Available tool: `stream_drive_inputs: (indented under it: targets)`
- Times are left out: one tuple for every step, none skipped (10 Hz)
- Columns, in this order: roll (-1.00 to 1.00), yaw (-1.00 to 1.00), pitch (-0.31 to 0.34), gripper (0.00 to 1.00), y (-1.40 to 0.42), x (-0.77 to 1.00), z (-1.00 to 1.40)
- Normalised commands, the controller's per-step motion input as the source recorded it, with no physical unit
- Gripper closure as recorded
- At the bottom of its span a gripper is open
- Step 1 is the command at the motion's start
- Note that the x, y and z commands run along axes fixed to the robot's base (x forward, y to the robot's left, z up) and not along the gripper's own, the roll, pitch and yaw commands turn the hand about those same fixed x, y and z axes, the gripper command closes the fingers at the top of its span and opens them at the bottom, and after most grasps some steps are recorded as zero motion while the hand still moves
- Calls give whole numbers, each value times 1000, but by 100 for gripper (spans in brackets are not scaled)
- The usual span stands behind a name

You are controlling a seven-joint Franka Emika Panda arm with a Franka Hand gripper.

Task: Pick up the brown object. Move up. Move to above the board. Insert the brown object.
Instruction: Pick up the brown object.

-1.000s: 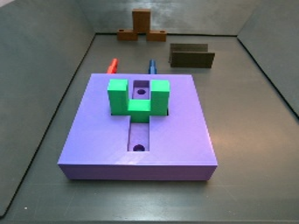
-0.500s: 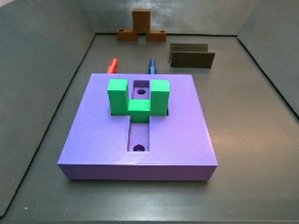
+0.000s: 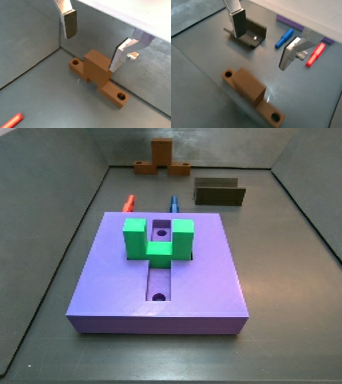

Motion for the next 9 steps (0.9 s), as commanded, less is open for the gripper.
stream_drive_inputs:
  targets:
    - [-26, -214, -87, 0, 646, 0, -457]
    - [-90, -309, -99, 0, 394, 0, -411]
    - [-70, -303, -73, 0, 357, 0, -320]
    - [-151, -131, -64, 0, 211, 3, -160]
    - [-177, -46, -66, 0, 89, 134, -137]
    - [-224, -20, -104, 0, 6, 163, -186]
    - [-243, 0, -174, 0, 0, 103, -351]
    - [-247, 0, -181, 0, 11, 123, -391]
    - [-196, 0, -160, 0, 43, 60, -377]
